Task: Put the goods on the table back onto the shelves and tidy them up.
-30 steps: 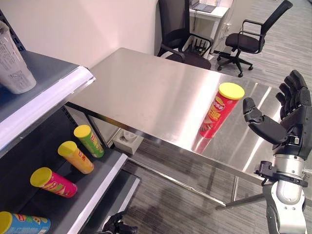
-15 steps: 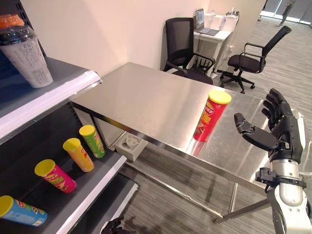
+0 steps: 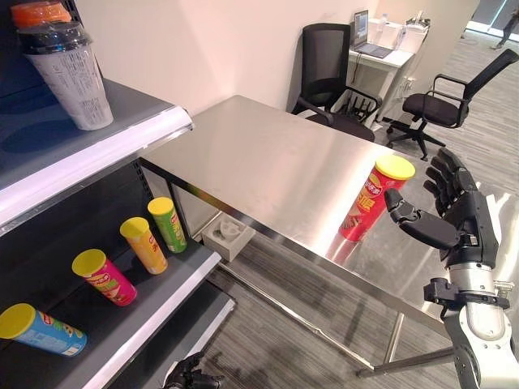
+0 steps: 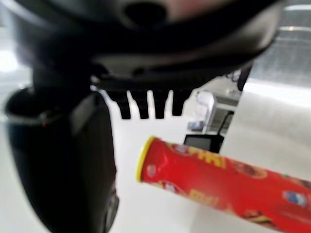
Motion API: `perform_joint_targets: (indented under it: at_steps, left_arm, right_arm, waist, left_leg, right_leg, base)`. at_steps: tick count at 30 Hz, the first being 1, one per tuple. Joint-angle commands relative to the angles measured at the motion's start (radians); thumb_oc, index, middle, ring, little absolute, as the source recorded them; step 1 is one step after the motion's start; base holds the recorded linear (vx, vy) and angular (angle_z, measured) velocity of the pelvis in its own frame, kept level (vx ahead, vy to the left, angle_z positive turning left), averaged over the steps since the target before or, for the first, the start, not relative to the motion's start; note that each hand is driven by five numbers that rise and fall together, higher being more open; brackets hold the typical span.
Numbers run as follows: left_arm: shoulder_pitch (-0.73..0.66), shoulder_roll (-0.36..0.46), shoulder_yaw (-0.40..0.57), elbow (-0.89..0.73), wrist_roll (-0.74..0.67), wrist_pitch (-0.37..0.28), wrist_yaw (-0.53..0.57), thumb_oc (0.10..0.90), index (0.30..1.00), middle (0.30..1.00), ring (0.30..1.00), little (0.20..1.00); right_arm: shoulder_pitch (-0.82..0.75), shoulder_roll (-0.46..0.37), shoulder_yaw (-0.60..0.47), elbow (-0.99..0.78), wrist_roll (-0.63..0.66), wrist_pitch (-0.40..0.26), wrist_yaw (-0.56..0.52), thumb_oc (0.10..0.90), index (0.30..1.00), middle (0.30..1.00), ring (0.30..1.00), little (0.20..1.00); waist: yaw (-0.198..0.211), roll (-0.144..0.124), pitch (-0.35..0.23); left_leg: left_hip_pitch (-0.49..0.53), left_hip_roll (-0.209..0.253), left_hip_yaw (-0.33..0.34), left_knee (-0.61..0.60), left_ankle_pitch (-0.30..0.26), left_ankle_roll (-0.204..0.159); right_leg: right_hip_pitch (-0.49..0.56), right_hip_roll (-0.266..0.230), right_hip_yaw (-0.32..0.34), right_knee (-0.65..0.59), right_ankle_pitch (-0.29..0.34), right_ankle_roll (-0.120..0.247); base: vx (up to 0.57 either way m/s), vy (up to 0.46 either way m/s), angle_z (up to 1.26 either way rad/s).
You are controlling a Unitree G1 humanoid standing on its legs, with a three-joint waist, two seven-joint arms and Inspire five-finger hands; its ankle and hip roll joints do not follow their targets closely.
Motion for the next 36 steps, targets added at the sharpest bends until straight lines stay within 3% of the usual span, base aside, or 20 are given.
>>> perform_joint_targets:
  at_steps: [1, 31, 34, 36]
  left_arm:
    - [0.024, 0.0, -0.032, 0.018, 0.012, -0.005, -0.02, 0.8, 0.9, 0.9, 0.9, 0.9]
    - [0.043, 0.01, -0.053, 0.026, -0.006, 0.017, -0.017, 0.8, 0.9, 0.9, 0.9, 0.9]
    - [0.041, 0.011, -0.055, 0.026, -0.004, 0.018, -0.016, 0.8, 0.9, 0.9, 0.9, 0.9]
    - [0.04, 0.011, -0.057, 0.027, -0.003, 0.018, -0.013, 0.8, 0.9, 0.9, 0.9, 0.9]
  right_arm:
    - [-0.15, -0.096, -0.048, -0.024, -0.007, -0.055, -0.006, 0.8, 0.9, 0.9, 0.9, 0.9]
    - [-0.324, -0.142, 0.084, 0.155, 0.072, -0.018, -0.051, 0.8, 0.9, 0.9, 0.9, 0.9]
    - [-0.342, -0.143, 0.095, 0.172, 0.07, -0.013, -0.057, 0.4, 0.3, 0.3, 0.3, 0.3]
    - [-0.356, -0.141, 0.1, 0.182, 0.063, -0.009, -0.067, 0.4, 0.3, 0.3, 0.3, 0.3]
  waist:
    - [0.05, 0.033, -0.007]
    - [0.112, 0.022, -0.007]
    - [0.116, 0.022, -0.008]
    - [0.123, 0.021, -0.008]
  left_leg:
    - [0.019, 0.04, -0.008, 0.009, -0.03, 0.018]
    - [0.009, 0.021, -0.042, 0.009, -0.038, 0.021]
    - [0.009, 0.021, -0.043, 0.009, -0.038, 0.021]
    - [0.008, 0.019, -0.046, 0.009, -0.04, 0.022]
  right_leg:
    - [0.081, -0.004, 0.018, 0.054, 0.207, 0.023]
    - [0.102, -0.008, -0.019, 0.044, 0.235, 0.026]
    - [0.104, -0.008, -0.021, 0.042, 0.235, 0.026]
    - [0.106, -0.008, -0.027, 0.039, 0.235, 0.026]
  base:
    - [0.0, 0.0, 0.0]
    - [0.01, 0.0, 0.03]
    - [0.0, 0.0, 0.0]
    - [0.0, 0.0, 0.0]
